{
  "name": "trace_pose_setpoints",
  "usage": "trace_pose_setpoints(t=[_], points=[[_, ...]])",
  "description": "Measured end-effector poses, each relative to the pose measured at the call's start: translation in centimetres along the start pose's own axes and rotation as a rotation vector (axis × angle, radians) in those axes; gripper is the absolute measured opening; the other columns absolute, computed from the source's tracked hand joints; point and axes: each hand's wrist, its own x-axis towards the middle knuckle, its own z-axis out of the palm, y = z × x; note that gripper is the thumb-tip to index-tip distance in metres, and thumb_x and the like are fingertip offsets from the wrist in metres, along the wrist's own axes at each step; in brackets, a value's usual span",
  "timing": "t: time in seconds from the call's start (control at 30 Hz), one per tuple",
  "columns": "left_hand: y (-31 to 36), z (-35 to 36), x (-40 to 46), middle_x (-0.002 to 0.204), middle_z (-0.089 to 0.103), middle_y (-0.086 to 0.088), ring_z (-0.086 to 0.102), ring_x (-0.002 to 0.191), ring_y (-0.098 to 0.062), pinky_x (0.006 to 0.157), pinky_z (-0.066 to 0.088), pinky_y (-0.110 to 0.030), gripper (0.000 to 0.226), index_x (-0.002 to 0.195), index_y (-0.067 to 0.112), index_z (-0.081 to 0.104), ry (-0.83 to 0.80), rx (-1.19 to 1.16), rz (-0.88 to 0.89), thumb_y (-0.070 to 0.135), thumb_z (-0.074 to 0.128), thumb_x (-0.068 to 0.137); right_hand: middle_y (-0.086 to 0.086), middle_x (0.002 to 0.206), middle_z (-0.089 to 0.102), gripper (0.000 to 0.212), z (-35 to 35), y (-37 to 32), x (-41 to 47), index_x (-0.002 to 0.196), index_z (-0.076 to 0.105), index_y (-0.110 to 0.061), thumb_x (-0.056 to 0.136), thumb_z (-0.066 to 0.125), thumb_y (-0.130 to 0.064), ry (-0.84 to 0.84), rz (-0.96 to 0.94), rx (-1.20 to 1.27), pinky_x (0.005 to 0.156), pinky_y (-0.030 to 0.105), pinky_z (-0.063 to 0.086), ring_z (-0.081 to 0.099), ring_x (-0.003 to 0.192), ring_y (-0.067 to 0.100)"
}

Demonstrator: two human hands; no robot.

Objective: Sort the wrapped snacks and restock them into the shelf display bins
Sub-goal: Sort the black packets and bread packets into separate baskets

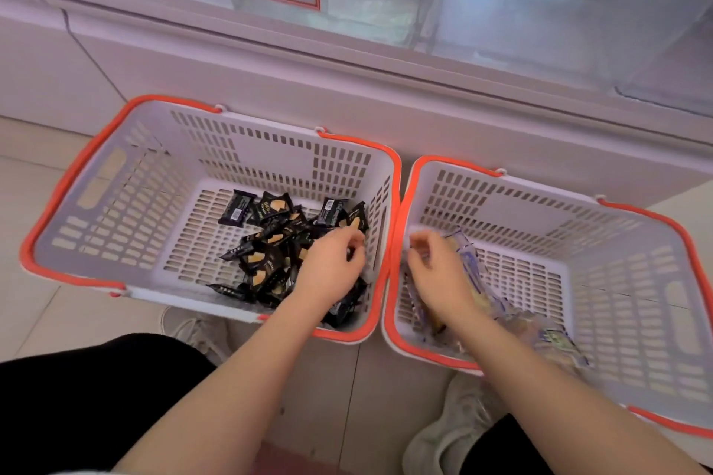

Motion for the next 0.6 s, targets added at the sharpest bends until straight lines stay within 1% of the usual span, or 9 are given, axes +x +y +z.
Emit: trace_pose_setpoints(t=[0.07, 0.1, 0.17, 0.23, 0.3, 0.37, 0.43, 0.5, 0.6], points=[[2.1, 0.9, 0.1, 0.111, 0.063, -0.002, 0.056, 0.105, -0.016, 0.088, 0.041, -0.022, 0.026, 0.114, 0.013, 0.061, -0.044, -0.013, 0.121, 0.015, 0.051, 0.09, 0.001, 0.1, 0.058, 0.013, -1.2, 2.7, -0.3, 0.102, 0.056, -0.015, 0.09, 0.052, -0.011, 0.067, 0.056, -0.065, 0.075, 0.022, 0.035, 0.055, 0.095, 0.017], [2.9, 1.4, 0.2, 0.111, 0.063, -0.003, 0.055, 0.106, -0.017, 0.09, 0.041, -0.024, 0.026, 0.114, 0.012, 0.061, -0.073, 0.007, 0.185, 0.014, 0.05, 0.09, 0.005, 0.104, 0.059, 0.016, -1.7, 4.2, -0.4, 0.105, 0.056, -0.011, 0.089, 0.053, -0.012, 0.07, 0.099, -0.128, 0.076, 0.025, 0.036, 0.055, 0.099, 0.023], [4.4, 3.0, 0.7, 0.111, 0.062, -0.003, 0.053, 0.107, -0.018, 0.09, 0.04, -0.028, 0.026, 0.114, 0.012, 0.06, -0.133, 0.065, 0.29, 0.015, 0.05, 0.09, 0.014, 0.118, 0.055, 0.031, -2.4, 7.6, -0.5, 0.115, 0.053, -0.004, 0.09, 0.055, -0.021, -0.009, 0.199, -0.312, 0.084, 0.031, 0.038, 0.052, 0.109, 0.03], [5.6, 4.6, 1.5, 0.113, 0.06, -0.003, 0.051, 0.108, -0.018, 0.09, 0.041, -0.031, 0.026, 0.114, 0.012, 0.059, -0.208, 0.134, 0.337, 0.017, 0.048, 0.091, 0.016, 0.129, 0.048, 0.049, -2.6, 10.5, -0.5, 0.125, 0.045, -0.003, 0.09, 0.055, -0.036, -0.146, 0.262, -0.476, 0.091, 0.033, 0.037, 0.047, 0.117, 0.031], [6.4, 6.1, 2.6, 0.114, 0.058, -0.004, 0.051, 0.108, -0.021, 0.09, 0.043, -0.034, 0.026, 0.113, 0.012, 0.058, -0.288, 0.226, 0.344, 0.019, 0.046, 0.091, 0.017, 0.14, 0.037, 0.074, -2.1, 12.5, -0.1, 0.135, 0.033, -0.002, 0.086, 0.054, -0.053, -0.262, 0.303, -0.535, 0.099, 0.035, 0.034, 0.038, 0.128, 0.031], [6.8, 7.6, 4.1, 0.113, 0.058, -0.007, 0.053, 0.105, -0.024, 0.087, 0.045, -0.035, 0.026, 0.112, 0.012, 0.057, -0.351, 0.325, 0.324, 0.022, 0.045, 0.091, 0.016, 0.151, 0.021, 0.102, -1.4, 13.8, 0.6, 0.146, 0.013, -0.005, 0.077, 0.055, -0.068, -0.34, 0.374, -0.483, 0.108, 0.041, 0.03, 0.024, 0.138, 0.031], [7.1, 9.2, 5.6, 0.112, 0.057, -0.009, 0.054, 0.102, -0.026, 0.083, 0.047, -0.035, 0.028, 0.112, 0.011, 0.056, -0.41, 0.43, 0.28, 0.024, 0.044, 0.091, 0.014, 0.153, 0.014, 0.116, -0.7, 15.0, 1.5, 0.148, -0.004, -0.01, 0.071, 0.057, -0.072, -0.366, 0.412, -0.511, 0.11, 0.044, 0.027, 0.019, 0.14, 0.032], [7.2, 11.1, 7.2, 0.115, 0.054, -0.011, 0.054, 0.103, -0.029, 0.082, 0.047, -0.035, 0.03, 0.116, 0.01, 0.052, -0.483, 0.518, 0.229, 0.027, 0.044, 0.092, 0.014, 0.149, 0.02, 0.113, -0.2, 15.9, 1.9, 0.147, -0.012, -0.012, 0.075, 0.057, -0.066, -0.342, 0.371, -0.641, 0.109, 0.042, 0.027, 0.023, 0.137, 0.031], [7.0, 14.5, 9.5, 0.124, 0.049, -0.014, 0.05, 0.111, -0.032, 0.088, 0.045, -0.039, 0.039, 0.126, 0.008, 0.043, -0.588, 0.618, 0.162, 0.029, 0.043, 0.094, 0.013, 0.138, 0.033, 0.103, -0.9, 17.2, 2.2, 0.147, -0.008, -0.016, 0.078, 0.06, -0.053, -0.267, 0.295, -0.662, 0.104, 0.041, 0.031, 0.034, 0.128, 0.031]])
